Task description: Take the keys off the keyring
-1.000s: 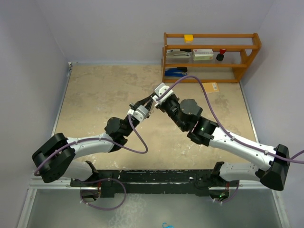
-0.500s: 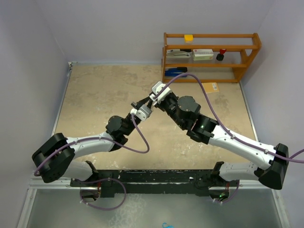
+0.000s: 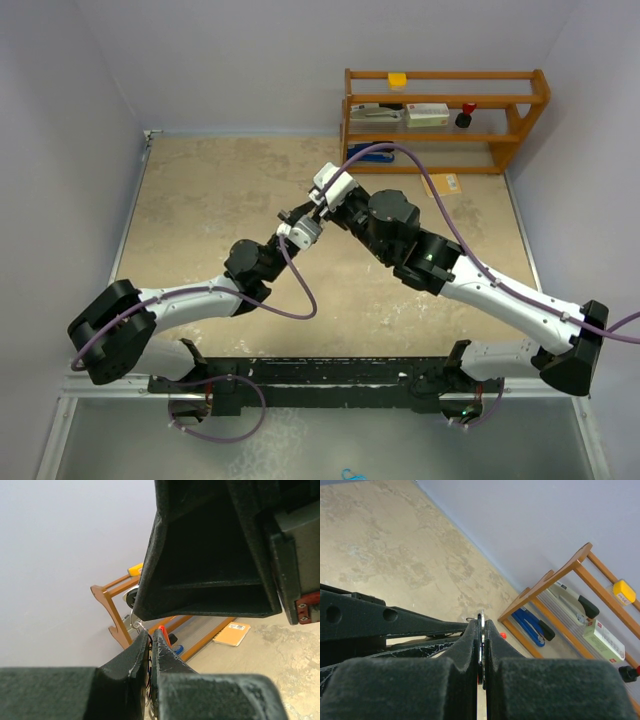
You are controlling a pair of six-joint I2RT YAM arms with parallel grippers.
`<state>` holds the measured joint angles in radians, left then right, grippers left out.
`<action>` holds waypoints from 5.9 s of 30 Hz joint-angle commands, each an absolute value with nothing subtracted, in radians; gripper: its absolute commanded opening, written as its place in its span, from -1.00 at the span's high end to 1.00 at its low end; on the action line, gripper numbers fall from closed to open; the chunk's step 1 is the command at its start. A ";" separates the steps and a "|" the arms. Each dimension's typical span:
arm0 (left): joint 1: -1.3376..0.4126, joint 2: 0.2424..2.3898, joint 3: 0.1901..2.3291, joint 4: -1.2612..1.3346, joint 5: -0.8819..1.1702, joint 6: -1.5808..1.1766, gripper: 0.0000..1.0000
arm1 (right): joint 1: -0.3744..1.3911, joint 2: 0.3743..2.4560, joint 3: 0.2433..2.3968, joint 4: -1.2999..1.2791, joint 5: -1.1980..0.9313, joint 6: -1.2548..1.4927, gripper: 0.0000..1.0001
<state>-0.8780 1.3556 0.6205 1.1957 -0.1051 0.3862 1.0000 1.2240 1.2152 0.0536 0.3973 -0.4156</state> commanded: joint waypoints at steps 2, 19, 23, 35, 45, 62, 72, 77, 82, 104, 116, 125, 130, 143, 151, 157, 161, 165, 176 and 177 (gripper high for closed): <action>-0.871 1.385 0.637 1.065 -0.141 0.393 1.00 | 1.006 1.177 1.309 0.168 0.361 -0.436 1.00; -0.871 1.405 0.659 1.034 -0.122 0.373 1.00 | 1.011 1.135 1.329 0.179 0.299 -0.487 1.00; -0.871 1.406 0.663 1.028 -0.113 0.371 1.00 | 1.011 1.122 1.329 0.191 0.298 -0.501 1.00; -0.871 1.358 0.643 1.011 -0.016 0.353 1.00 | 1.011 1.143 1.295 0.340 0.341 -0.625 1.00; -0.871 1.317 0.635 0.975 0.059 0.352 1.00 | 1.011 1.172 1.284 0.401 0.374 -0.688 1.00; -0.871 1.265 0.620 0.962 0.126 0.352 1.00 | 1.011 1.203 1.278 0.420 0.385 -0.716 1.00; -0.871 1.277 0.632 0.939 0.137 0.352 1.00 | 1.010 1.209 1.286 0.431 0.385 -0.733 1.00; -0.871 1.300 0.647 0.930 0.164 0.343 1.00 | 1.011 1.216 1.301 0.437 0.387 -0.751 1.00; -0.871 1.294 0.657 0.920 0.232 0.339 1.00 | 1.011 1.225 1.297 0.429 0.381 -0.751 1.00; -0.871 1.210 0.669 0.844 0.360 0.357 1.00 | 1.010 1.220 1.270 0.359 0.384 -0.751 1.00; -0.871 1.245 0.683 0.798 0.236 0.395 1.00 | 1.011 1.137 1.264 0.332 0.401 -0.732 1.00; -0.871 1.284 0.704 0.816 0.103 0.407 1.00 | 1.011 1.105 1.279 0.274 0.392 -0.712 1.00; -0.871 1.308 0.748 0.774 0.054 0.415 1.00 | 1.011 1.107 1.318 0.189 0.364 -0.697 1.00; -0.870 1.322 0.804 0.688 0.019 0.435 1.00 | 1.011 1.054 1.319 0.126 0.278 -0.710 1.00; -0.870 1.333 0.847 0.580 0.068 0.425 1.00 | 1.011 1.060 1.340 0.146 0.244 -0.769 1.00; -0.870 1.353 0.896 0.467 0.145 0.439 1.00 | 1.011 1.073 1.347 0.149 0.218 -0.817 1.00; -0.870 1.353 0.910 0.397 0.214 0.450 1.00 | 1.011 1.075 1.352 0.161 0.216 -0.847 1.00; -0.870 1.328 0.914 0.307 0.309 0.478 1.00 | 1.011 1.076 1.355 0.174 0.224 -0.877 1.00; -0.870 1.212 0.899 0.107 0.536 0.561 1.00 | 1.011 1.066 1.334 0.207 0.245 -0.899 1.00; -0.870 1.203 0.901 0.089 0.552 0.570 1.00 | 1.011 1.064 1.334 0.207 0.243 -0.898 1.00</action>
